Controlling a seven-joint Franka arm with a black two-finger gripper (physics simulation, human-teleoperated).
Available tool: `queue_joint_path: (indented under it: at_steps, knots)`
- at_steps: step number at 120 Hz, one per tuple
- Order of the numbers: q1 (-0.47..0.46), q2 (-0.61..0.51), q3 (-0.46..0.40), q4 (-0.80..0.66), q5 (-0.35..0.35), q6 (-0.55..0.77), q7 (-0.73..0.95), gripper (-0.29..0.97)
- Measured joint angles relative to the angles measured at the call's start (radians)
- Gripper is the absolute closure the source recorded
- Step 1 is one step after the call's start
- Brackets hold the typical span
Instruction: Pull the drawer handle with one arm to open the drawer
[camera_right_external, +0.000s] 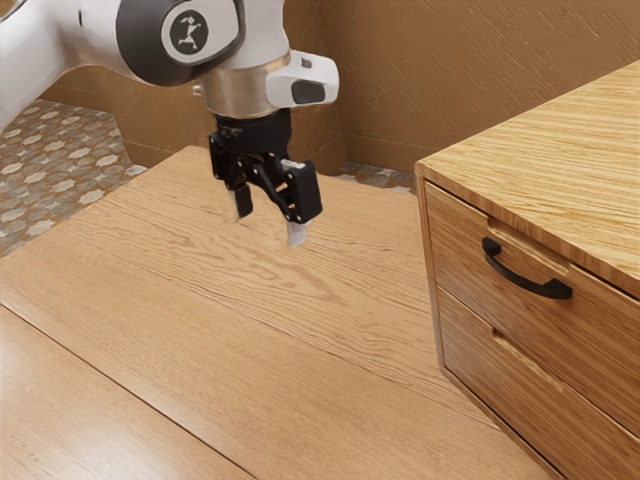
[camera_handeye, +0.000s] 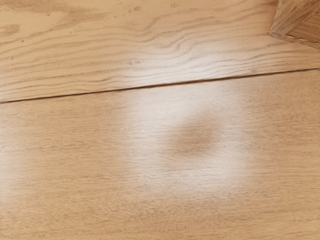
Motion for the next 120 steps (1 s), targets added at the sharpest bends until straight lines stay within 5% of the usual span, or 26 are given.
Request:
queue_joint_path:
  at_steps: [16,41,69,85,120]
  knots:
    - [-0.003,-0.009,0.002,-0.03,-0.013,0.103,-0.011,0.0]
    - [-0.057,-0.225,-0.008,-0.357,-0.067,0.241,-0.132,0.0]
    - [-0.249,-0.259,-0.027,-0.432,-0.131,0.458,-0.517,0.0]
    - [-0.236,-0.332,-0.027,-0.558,-0.152,0.586,-0.738,0.0]
    - [-0.24,-0.312,-0.086,-0.57,-0.179,0.806,-1.175,0.0]
